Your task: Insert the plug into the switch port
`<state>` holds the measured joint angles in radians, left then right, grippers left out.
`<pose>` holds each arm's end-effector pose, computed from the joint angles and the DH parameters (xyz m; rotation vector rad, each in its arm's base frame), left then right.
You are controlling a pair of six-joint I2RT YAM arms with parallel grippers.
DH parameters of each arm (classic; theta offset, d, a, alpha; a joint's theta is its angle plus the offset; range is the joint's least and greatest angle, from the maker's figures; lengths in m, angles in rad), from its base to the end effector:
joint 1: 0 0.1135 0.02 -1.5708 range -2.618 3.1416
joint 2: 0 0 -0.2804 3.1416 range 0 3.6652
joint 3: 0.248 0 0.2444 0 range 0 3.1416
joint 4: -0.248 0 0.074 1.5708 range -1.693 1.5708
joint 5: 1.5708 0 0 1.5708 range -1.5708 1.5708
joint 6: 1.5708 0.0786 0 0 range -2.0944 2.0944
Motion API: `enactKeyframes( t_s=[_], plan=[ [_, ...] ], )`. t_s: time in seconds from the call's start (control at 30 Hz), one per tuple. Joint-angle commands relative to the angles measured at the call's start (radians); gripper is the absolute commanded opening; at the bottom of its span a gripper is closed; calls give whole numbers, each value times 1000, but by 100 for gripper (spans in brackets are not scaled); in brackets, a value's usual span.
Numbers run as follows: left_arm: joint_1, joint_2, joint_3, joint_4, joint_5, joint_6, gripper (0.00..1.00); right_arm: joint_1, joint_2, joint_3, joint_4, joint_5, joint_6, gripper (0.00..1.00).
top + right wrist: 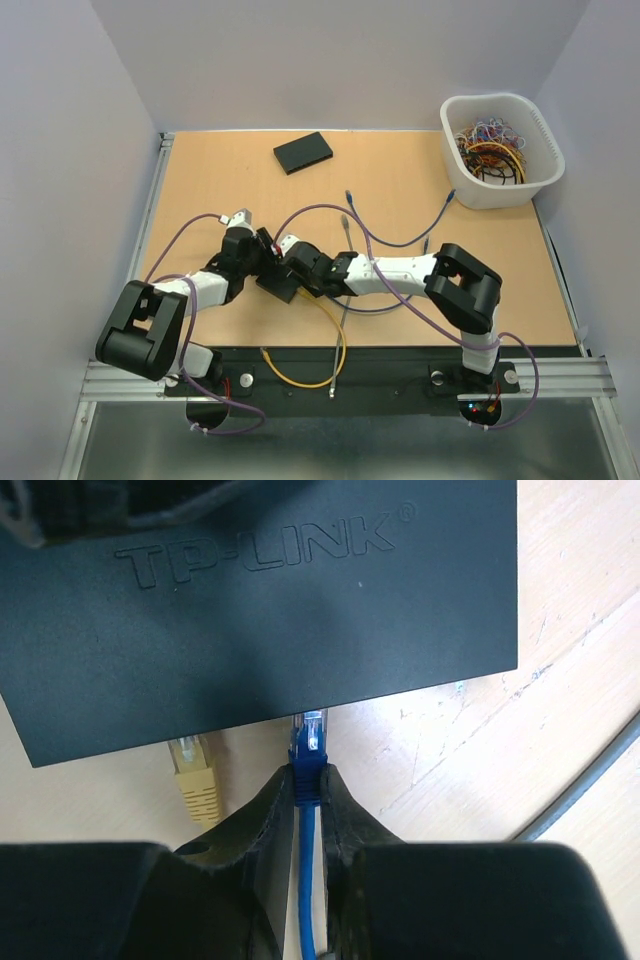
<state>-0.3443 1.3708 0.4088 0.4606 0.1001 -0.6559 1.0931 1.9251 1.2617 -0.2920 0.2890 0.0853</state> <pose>0.2632 -0.1027 0.1551 -0.2703 2.1319 -0.7045 0.2163 0.3690 0.1559 -1.0936 2.2201 0.1375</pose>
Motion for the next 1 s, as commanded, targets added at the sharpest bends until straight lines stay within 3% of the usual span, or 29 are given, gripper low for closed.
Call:
enactKeyframes(
  t_s=[0.0, 0.47, 0.97],
  plan=[
    [-21, 27, 22, -89, 108, 12, 61, 24, -41, 21, 143, -36, -76, 1],
    [-76, 70, 48, -102, 108, 36, 60, 63, -24, 42, 166, -109, -162, 0],
    [-90, 22, 1, -100, 156, -7, 60, 62, -80, -45, 278, -57, -121, 1]
  ],
)
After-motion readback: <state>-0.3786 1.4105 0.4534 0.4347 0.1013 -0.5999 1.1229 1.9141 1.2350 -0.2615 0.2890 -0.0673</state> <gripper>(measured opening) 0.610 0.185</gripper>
